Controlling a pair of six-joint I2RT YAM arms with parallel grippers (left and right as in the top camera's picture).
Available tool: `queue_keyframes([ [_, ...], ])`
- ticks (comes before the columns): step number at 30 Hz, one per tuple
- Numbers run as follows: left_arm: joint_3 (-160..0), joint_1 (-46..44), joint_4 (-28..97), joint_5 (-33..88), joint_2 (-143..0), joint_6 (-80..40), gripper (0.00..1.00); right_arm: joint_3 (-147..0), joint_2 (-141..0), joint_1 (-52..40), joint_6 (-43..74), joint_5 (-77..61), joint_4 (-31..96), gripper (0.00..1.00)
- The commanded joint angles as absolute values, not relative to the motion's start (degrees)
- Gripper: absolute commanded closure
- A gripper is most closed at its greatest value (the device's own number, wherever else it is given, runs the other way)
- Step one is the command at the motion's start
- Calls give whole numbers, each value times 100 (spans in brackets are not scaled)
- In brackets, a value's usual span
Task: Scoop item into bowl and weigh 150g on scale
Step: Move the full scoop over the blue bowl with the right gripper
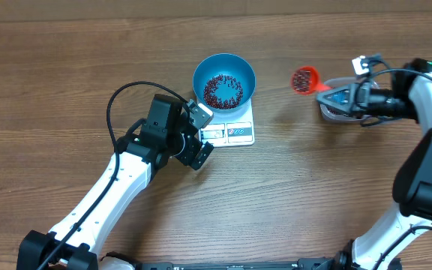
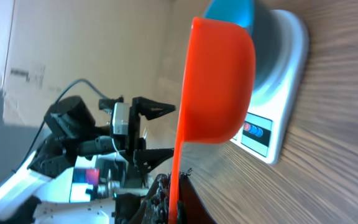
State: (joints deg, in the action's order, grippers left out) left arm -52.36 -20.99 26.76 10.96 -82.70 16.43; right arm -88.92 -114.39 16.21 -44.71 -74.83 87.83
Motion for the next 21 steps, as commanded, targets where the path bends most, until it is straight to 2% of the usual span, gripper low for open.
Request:
queue_keyframes([
  [1, -5179, -2102, 2672, 1160, -8315, 1608, 0, -9011, -11218, 1214, -4270, -7789, 8569, 96],
  [9, -5179, -2102, 2672, 1160, -8315, 1608, 0, -9048, -11218, 368, -2543, -7494, 7144, 96],
  [12, -5179, -2102, 2672, 1160, -8315, 1608, 0, -9297, -11218, 38, -1643, -6895, 6598, 96],
  [17, -5179, -2102, 2672, 1160, -8315, 1608, 0, -9745, -11218, -355, -775, -5865, 6246, 96],
  [21, -5179, -2102, 2672, 1160, -8315, 1608, 0, -10189, -11218, -854, -128, -4488, 6058, 96],
])
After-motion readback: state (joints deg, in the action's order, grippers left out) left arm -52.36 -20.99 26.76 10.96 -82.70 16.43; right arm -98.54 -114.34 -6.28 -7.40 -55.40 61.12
